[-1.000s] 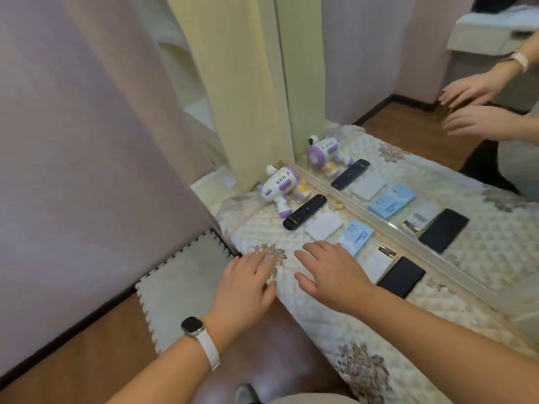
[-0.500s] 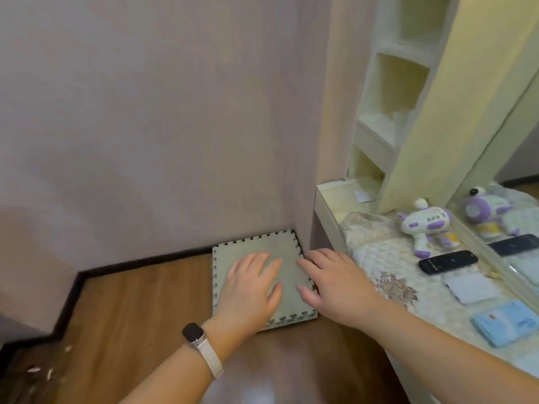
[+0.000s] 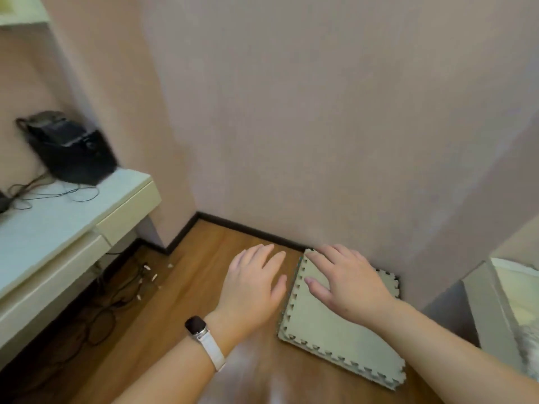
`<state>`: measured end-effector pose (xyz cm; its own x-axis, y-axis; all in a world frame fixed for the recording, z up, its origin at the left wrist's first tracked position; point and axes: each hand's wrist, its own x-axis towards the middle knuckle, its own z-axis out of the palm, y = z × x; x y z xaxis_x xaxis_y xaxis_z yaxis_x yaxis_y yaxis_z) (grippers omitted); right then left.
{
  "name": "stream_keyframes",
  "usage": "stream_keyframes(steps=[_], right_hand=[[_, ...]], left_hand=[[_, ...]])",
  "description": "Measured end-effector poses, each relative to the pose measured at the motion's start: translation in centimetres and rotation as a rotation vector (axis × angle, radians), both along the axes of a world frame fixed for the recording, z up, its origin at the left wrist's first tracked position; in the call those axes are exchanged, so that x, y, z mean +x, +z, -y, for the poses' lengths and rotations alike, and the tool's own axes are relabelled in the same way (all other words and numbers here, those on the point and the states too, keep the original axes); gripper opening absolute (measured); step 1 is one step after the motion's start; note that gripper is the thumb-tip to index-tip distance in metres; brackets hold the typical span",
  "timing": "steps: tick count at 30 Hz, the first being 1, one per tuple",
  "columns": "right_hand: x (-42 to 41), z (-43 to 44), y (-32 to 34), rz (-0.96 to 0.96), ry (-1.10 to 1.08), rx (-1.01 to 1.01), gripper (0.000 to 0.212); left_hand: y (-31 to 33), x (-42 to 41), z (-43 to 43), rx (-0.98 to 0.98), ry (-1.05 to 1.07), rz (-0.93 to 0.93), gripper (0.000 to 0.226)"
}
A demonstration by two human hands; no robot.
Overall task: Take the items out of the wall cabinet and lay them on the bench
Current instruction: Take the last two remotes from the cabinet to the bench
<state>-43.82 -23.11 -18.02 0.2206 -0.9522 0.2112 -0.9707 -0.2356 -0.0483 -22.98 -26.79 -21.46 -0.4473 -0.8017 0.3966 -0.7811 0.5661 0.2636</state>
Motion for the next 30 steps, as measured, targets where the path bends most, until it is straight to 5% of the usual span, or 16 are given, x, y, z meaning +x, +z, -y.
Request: stream_keyframes(steps=[15,30], right_hand=[[11.5,19.5,-1.2,0.083,0.489,0.068,0.054],[17.0,38.4,2.8,0.169,0.727,0.064,0.053]], left_hand=[[0.4,11.2,7.1,0.125,0.588,0.167,0.045],[5.1,15.3,19.3,0.045,0.823,0.279,0.045]])
